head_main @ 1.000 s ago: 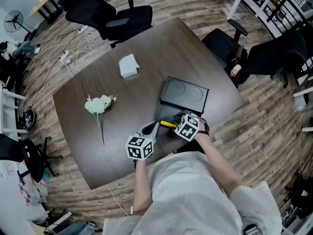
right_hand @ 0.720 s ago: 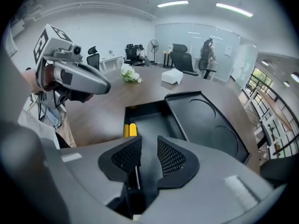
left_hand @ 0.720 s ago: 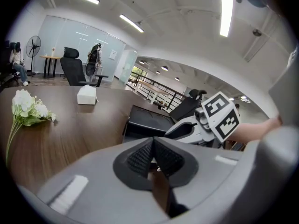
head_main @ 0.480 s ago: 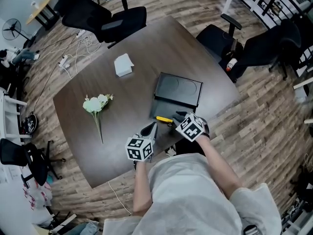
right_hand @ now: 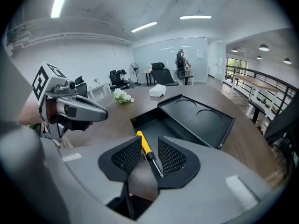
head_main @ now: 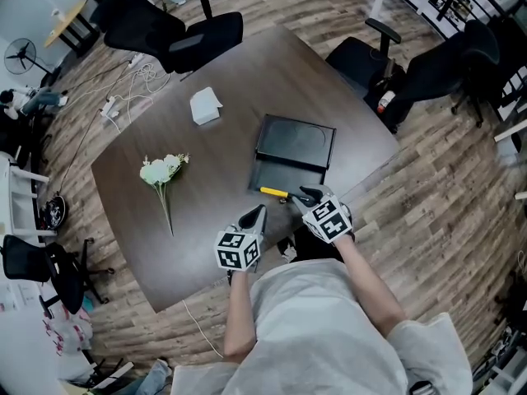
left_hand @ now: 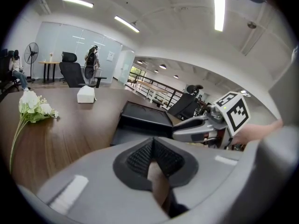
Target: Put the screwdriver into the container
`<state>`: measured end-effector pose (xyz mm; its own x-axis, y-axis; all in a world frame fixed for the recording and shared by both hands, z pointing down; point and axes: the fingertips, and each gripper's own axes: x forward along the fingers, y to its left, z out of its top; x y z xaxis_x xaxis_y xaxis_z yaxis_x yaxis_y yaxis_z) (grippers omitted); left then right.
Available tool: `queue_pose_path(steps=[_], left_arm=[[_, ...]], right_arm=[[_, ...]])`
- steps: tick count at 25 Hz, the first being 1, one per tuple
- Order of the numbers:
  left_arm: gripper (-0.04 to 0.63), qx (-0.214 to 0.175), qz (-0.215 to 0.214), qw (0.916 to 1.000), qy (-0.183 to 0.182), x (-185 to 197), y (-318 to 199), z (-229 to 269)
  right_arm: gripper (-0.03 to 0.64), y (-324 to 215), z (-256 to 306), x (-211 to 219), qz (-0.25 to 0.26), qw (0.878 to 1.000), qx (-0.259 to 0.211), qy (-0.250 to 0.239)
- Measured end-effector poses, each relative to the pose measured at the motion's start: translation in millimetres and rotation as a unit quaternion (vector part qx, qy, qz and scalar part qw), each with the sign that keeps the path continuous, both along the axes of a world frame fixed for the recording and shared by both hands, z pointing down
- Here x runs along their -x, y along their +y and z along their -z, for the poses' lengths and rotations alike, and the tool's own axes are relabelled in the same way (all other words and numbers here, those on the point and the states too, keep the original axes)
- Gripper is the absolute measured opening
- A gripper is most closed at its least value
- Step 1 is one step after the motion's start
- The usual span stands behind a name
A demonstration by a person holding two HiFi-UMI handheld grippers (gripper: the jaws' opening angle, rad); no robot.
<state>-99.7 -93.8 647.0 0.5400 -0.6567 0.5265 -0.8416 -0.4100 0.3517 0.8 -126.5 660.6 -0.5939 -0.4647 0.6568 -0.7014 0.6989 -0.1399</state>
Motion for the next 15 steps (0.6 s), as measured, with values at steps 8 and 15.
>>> queue_pose_path(steps=[8, 15], left_arm=[[0.055, -0.020, 0.015, 0.9997, -0.005, 9.7, 5.5, 2.5], [0.055, -0.030, 0.023, 0.9993, 0.005, 16.5, 4.5, 6.3]], right_arm=[[0.095, 18.9, 7.2, 7.5, -0.037, 0.997, -0.023, -0.056], [0.095, 17.1, 15.5, 5.4, -0.063, 0.994, -0.029, -0.085]])
